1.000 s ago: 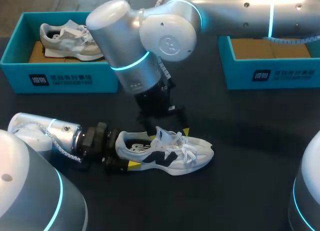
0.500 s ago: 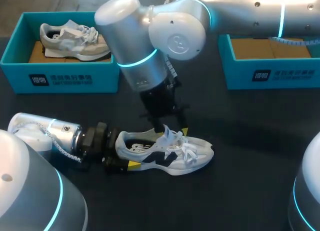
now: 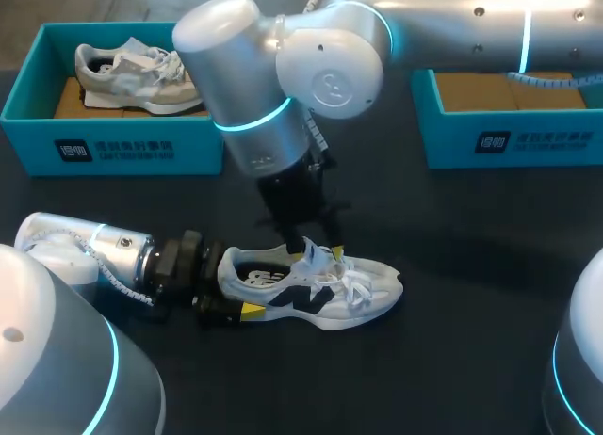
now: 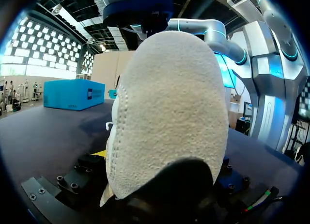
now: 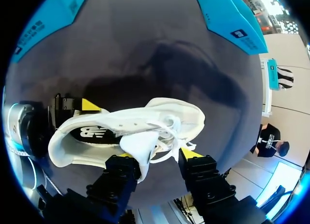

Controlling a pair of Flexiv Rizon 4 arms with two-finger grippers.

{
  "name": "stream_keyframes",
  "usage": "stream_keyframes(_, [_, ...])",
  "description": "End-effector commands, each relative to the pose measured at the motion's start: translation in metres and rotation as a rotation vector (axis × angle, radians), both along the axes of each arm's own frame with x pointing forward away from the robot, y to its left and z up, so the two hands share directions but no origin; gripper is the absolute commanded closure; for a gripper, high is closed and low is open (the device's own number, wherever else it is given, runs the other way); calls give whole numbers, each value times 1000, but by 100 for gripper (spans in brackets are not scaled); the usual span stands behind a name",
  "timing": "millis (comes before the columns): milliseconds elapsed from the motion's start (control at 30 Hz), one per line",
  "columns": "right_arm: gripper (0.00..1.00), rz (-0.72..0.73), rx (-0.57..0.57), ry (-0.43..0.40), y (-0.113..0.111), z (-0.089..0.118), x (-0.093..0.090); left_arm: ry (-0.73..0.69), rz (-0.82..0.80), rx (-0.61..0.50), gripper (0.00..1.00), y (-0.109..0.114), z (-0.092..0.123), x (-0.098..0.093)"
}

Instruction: Take the shoe out of the shoebox, open the shoe tongue, remove and reinsert the insole, then place the shoe into the shoebox

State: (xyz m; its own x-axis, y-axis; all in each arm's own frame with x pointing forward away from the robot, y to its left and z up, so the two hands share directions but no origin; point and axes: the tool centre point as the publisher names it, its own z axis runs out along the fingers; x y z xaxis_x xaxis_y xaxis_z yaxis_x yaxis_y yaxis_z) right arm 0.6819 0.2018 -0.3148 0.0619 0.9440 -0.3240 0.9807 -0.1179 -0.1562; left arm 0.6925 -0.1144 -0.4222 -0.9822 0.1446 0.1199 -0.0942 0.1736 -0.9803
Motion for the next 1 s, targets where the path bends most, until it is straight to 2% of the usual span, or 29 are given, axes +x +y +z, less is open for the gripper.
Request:
stream_keyframes(33, [57,-236,-53,-87,5,1,-5,0,2,0,100,-1,-2,1])
stream_keyframes(167, [63,-234,-58,-89,3,4,-4,0,2,0,100,-1,-2,1])
stream_keyframes(367, [64,-227,-49,-84,2,3,-2,0,2,0,100,-1,-2,1])
stream_keyframes(533, [72,-214,-25,-85,3,1,-3,0,2,0,100,-1,-2,1])
stream_keyframes(600, [77,-208,-15,-87,4,0,-3,0,2,0,100,-1,-2,1])
stream_keyframes(767, [100,-203,0,-91,2,0,-6,0,2,0,100,-1,-2,1])
stream_keyframes(1000, [100,-169,65,-120,-6,3,-10,0,2,0,100,-1,-2,1])
